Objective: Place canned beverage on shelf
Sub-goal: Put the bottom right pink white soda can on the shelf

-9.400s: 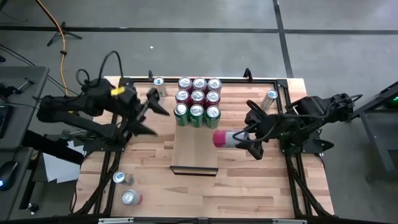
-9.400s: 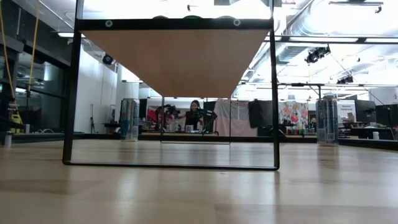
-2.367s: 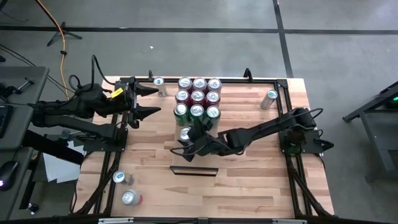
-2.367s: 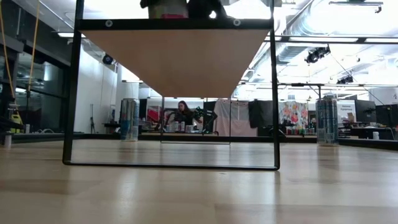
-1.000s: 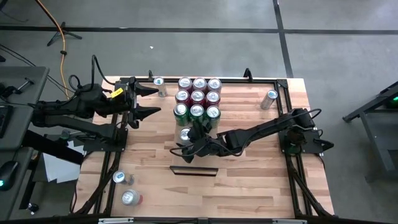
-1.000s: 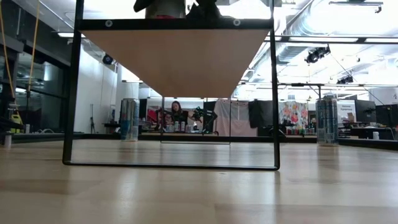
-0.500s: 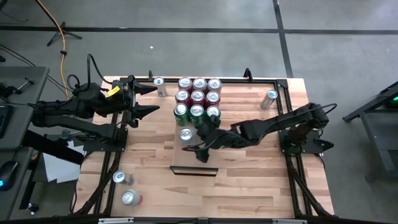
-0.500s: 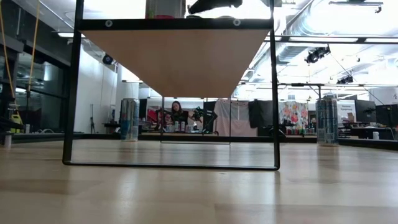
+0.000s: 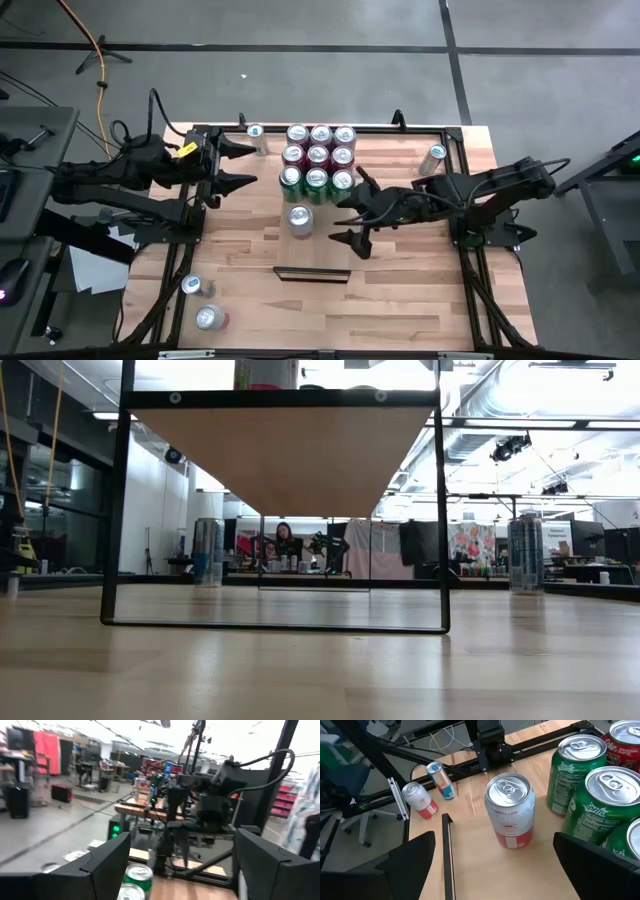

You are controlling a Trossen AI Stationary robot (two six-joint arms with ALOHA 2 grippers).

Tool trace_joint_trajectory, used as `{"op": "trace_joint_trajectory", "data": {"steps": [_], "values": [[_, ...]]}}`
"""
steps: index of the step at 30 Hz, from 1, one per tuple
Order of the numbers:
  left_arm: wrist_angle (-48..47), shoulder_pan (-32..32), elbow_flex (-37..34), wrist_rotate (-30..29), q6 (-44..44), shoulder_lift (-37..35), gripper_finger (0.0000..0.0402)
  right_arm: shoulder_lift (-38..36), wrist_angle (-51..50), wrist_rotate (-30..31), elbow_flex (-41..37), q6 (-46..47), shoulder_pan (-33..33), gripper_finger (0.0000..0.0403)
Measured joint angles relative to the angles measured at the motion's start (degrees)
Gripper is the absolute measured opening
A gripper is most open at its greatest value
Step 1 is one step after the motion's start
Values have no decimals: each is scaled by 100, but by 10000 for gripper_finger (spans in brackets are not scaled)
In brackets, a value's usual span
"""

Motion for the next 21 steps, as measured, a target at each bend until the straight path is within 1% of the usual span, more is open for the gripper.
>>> {"op": "trace_joint_trajectory", "data": {"steps": [2,5,9,12,14,17,21], "values": [[-38,-105,0,-5,-101,112,289,-2,-41,-6,0,-123,2,392],[-218,-512,10,-147,-118,439,289,0,-149,-11,0,-245,0,392],[-971,-1187,206,-498,-311,1145,289,0,-396,-10,0,-238,-42,392],[-1330,-1664,405,-712,-792,1653,289,-26,-647,98,0,-204,-44,392],[-1475,-1978,411,-875,-1206,1969,289,-28,-755,219,0,-204,-42,392],[-1605,-2386,407,-1396,-1791,2319,289,-28,-973,319,0,-143,-42,392],[-2219,-2759,407,-2562,-2550,2549,289,-30,-1135,335,0,-22,-42,392]]}}
